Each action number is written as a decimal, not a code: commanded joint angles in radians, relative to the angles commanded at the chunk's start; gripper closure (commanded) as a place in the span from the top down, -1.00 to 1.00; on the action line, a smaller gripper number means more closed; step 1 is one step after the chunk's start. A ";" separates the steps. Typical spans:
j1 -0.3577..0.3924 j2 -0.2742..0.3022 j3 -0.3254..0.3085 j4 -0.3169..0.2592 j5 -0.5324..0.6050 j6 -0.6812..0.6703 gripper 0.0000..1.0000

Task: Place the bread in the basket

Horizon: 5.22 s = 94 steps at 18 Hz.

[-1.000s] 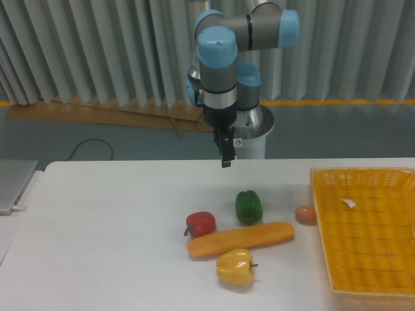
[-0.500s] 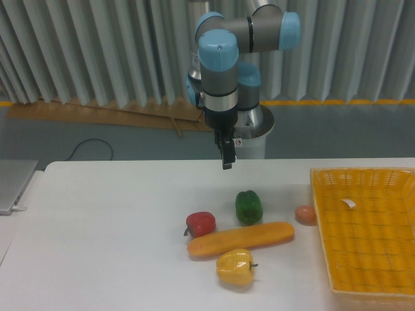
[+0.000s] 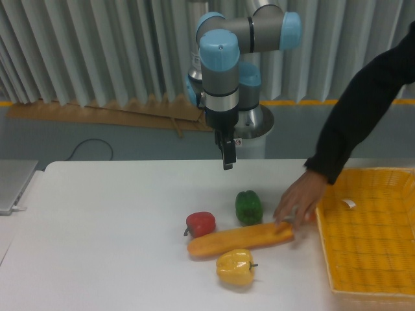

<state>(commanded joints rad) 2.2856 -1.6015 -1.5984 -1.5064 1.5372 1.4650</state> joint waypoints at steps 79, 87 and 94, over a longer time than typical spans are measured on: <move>0.152 -0.239 0.000 0.270 0.086 -0.035 1.00; 0.152 -0.333 -0.006 0.413 0.086 -0.060 1.00; 0.144 -0.319 -0.089 0.420 0.093 -0.070 1.00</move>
<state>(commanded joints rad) 2.4299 -1.9207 -1.6869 -1.0860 1.6306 1.3945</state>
